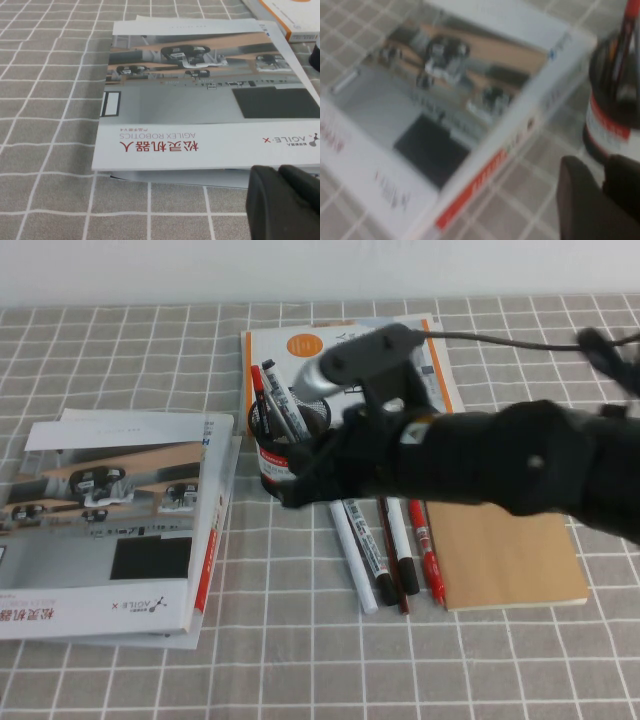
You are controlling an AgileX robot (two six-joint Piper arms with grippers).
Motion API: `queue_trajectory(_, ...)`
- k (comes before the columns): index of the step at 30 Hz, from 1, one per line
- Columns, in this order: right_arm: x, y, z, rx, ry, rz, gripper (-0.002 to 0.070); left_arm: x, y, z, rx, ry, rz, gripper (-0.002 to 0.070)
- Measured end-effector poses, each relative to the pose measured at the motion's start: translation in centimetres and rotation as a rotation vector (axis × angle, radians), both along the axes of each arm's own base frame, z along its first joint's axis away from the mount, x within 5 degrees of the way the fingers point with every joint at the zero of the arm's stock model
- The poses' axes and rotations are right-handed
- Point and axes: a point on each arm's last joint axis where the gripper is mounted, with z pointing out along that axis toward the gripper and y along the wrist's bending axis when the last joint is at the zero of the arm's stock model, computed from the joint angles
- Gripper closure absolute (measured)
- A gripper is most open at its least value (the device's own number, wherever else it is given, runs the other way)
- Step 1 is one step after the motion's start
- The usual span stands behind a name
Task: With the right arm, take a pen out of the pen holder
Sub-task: 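Take a marker out of the pen holder and lay it on the table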
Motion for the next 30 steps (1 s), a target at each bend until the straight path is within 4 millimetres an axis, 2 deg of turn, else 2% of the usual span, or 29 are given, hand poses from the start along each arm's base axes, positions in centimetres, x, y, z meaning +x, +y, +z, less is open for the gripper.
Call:
queue_trajectory(5, 2.2, 2.8, -0.3, 0.054, -0.139, -0.051, 0.0424, 0.0, 0.0, 0.0, 0.0, 0.0, 0.0, 0.0678)
queue_trajectory(10, 4.1, 4.8, -1.8, 0.078, -0.279, -0.117, 0.0344, 0.0, 0.0, 0.0, 0.0, 0.0, 0.0, 0.0678)
queue_trajectory(20, 8.0, 7.9, -4.6, 0.067, -0.436, -0.21, 0.033, 0.0, 0.0, 0.0, 0.0, 0.0, 0.0, 0.0678)
queue_trajectory(24, 8.7, 8.8, -5.5, 0.045, -0.462, -0.236, 0.033, 0.0, 0.0, 0.0, 0.0, 0.0, 0.0, 0.0678)
queue_trajectory(30, 9.5, 8.9, -6.4, 0.033, -0.497, -0.29, 0.033, 0.0, 0.0, 0.0, 0.0, 0.0, 0.0, 0.0678)
